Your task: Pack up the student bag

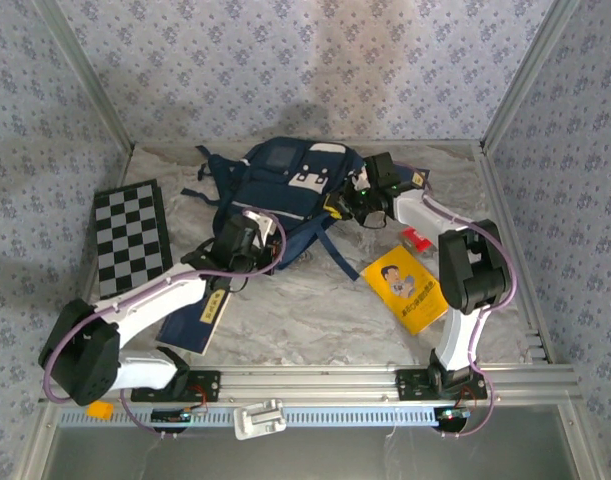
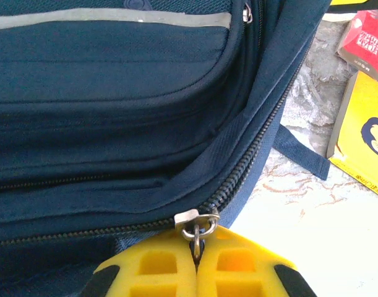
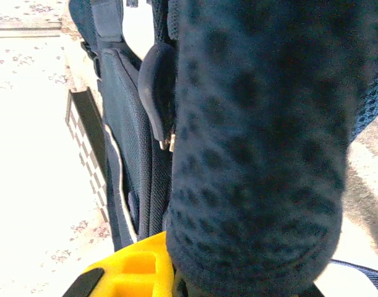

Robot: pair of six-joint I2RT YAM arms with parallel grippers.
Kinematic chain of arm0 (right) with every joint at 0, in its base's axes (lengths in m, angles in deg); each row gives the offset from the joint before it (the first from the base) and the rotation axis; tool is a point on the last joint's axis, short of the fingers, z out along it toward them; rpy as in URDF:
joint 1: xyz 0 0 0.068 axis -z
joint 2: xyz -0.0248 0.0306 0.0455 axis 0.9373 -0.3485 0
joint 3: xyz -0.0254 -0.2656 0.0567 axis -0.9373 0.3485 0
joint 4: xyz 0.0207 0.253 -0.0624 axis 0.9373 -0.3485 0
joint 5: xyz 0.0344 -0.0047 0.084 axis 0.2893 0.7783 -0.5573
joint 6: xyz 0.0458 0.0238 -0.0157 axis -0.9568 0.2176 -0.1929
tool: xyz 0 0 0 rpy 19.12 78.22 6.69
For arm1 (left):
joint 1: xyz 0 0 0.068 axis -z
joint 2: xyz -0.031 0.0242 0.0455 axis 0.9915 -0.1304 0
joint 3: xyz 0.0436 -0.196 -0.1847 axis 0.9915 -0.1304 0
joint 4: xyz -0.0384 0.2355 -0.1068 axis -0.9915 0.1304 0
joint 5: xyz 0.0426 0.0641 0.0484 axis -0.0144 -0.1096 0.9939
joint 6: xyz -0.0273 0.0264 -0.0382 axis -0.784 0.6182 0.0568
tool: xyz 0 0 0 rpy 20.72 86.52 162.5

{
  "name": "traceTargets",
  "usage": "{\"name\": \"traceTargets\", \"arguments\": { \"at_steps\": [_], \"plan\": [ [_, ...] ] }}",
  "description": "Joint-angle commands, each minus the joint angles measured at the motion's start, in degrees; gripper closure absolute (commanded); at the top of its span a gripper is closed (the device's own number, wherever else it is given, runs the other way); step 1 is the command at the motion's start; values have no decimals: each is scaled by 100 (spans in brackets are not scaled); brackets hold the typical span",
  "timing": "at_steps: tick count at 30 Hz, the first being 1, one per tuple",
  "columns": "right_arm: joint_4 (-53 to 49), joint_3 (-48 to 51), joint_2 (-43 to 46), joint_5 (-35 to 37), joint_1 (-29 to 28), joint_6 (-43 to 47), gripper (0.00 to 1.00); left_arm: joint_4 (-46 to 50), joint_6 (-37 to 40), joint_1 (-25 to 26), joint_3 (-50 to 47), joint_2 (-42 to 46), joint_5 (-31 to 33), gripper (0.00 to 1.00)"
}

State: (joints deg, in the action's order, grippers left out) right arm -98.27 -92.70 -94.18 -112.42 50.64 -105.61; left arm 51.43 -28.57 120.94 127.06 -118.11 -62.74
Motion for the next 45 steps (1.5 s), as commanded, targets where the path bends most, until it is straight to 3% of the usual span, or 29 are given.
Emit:
{"name": "traceTargets", "arguments": {
  "at_steps": [1, 8, 11, 15, 21, 27, 31, 38, 45],
  "plan": [
    [-229, -337, -100, 197, 187, 413, 86, 316, 55, -53, 310, -216, -292, 100],
    [-852, 201, 620, 243, 112, 676, 44, 14, -257, -52, 605, -571, -382, 100],
    [-925, 709, 1003, 77, 72, 511, 36, 13, -228, -55, 609, -623, -330, 100],
    [-226, 1460, 1484, -18, -302, -208, 27, -100, -287, -17, 603, -682, -424, 100],
    [1055, 1961, 1494, 441, -1028, -1510, 24, -168, -231, 134, 685, -812, -497, 100],
    [2209, 2251, 1185, 1311, -1410, -2372, 29, -161, -184, 264, 740, -828, -512, 100],
    [2675, 2070, 757, 1382, -1571, -2385, 40, -190, -193, 330, 769, -846, -521, 100],
    [1958, 1989, 790, 1438, -1499, -1713, 75, 75, -133, 349, 715, -666, -503, 100],
    [583, 1731, 1102, 949, -972, -221, 96, 796, 25, 154, 393, -28, -455, 100]
  ]
}}
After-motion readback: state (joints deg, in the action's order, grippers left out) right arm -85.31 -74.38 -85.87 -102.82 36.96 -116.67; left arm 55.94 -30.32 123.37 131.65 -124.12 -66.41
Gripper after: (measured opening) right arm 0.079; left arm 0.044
